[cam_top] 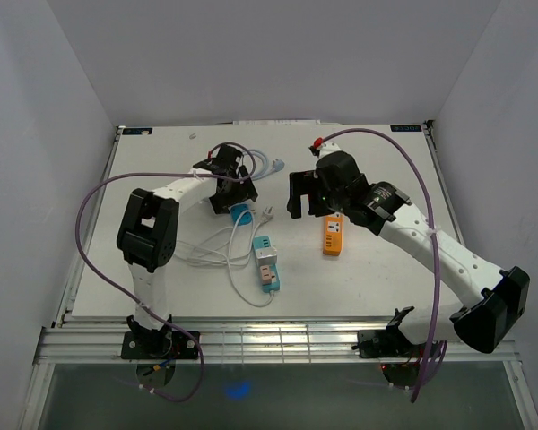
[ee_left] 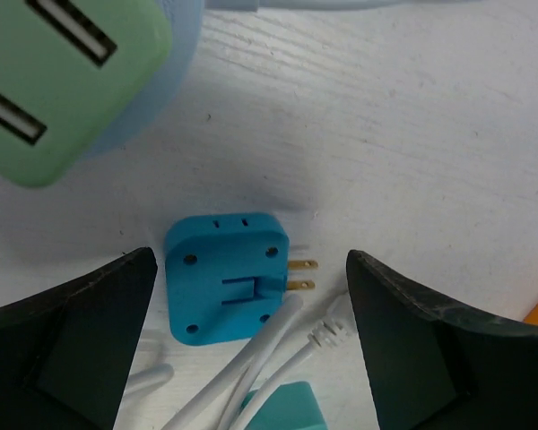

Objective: Insert the plug

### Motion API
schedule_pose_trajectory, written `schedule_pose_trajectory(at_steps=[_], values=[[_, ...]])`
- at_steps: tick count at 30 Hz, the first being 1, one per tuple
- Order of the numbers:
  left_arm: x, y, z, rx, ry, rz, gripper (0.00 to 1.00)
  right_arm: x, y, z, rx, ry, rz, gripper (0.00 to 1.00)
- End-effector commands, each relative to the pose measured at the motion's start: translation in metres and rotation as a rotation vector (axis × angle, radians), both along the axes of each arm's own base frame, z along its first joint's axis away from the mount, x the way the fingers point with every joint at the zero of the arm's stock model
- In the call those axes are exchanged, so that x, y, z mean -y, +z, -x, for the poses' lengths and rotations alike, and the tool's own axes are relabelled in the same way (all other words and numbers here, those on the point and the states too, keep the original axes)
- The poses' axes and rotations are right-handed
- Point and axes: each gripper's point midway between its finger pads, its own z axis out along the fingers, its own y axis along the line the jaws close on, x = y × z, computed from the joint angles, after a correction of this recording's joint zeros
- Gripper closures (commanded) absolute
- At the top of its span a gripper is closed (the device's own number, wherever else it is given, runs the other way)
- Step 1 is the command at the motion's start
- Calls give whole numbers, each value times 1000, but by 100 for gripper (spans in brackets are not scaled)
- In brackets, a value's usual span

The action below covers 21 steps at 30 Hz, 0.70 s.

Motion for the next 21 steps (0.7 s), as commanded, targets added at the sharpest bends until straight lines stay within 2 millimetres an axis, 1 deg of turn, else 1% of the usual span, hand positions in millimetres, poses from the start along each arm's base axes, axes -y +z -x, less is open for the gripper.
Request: schedule_pose_trajectory(at_steps=[1,5,8,14,20,21], values=[[-13,5,-4,-44,114,-41,2,-3,8,-5,42,30,-34,3],[-14,5,-1,-59,168,-27,3,-2,5,-4,29,48,-48,3],[-11,1,2,-80,160,-14,5,0,2,-5,23,52,-52,3],[-8,-5,0,-91,107,-27,16,4,-1,-6,16,69,-66,3],[-9,-10,0,-84,87,-72,16,8,-4,-5,9,75,-78,3],[-8,-8,-3,-75,83,-81,16,9,-5,-5,7,75,-78,3]])
